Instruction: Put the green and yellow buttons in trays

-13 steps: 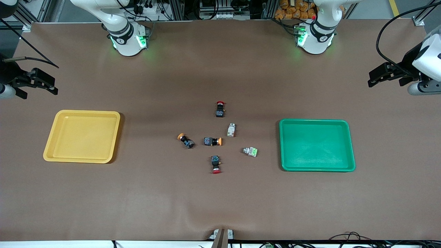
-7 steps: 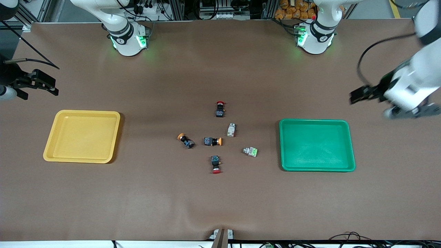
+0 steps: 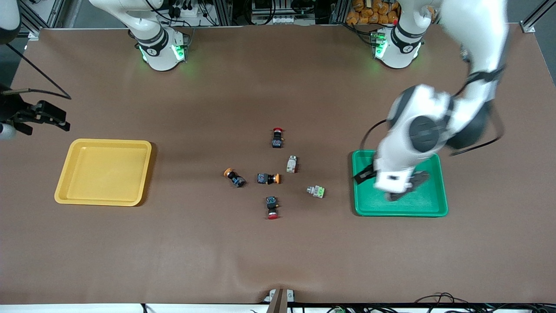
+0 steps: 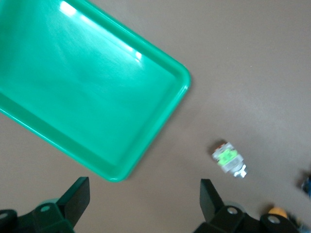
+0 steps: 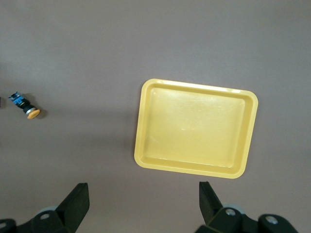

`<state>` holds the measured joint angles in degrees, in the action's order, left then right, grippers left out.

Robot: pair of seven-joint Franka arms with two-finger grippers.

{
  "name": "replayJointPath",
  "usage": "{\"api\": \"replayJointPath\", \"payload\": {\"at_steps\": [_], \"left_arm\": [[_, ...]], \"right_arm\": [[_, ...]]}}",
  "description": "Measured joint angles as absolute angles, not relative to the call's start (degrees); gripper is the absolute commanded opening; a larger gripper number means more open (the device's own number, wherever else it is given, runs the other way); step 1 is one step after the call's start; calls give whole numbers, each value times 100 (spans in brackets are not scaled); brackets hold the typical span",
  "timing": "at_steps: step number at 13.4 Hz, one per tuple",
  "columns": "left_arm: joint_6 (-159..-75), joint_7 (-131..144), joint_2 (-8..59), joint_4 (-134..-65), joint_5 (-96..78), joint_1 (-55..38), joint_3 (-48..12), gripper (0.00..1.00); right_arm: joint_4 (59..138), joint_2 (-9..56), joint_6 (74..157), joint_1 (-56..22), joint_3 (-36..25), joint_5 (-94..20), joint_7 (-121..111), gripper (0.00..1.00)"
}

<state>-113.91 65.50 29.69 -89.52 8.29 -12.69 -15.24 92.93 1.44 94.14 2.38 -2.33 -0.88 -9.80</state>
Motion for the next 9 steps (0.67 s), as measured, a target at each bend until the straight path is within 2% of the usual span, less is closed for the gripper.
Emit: {"api": "replayJointPath", "payload": {"at_steps": [4,9], "left_arm": [[-12444,8437,3952,-8851,1003,-1831,-1515,100],[-13127,9384,4457,-8557,1004,-2052,-1474,100]], "right_arm": [[9233,187,9387,276,-215,-88,-983,100],[9233,191,9357,276,-205,-88,-972,100]]}}
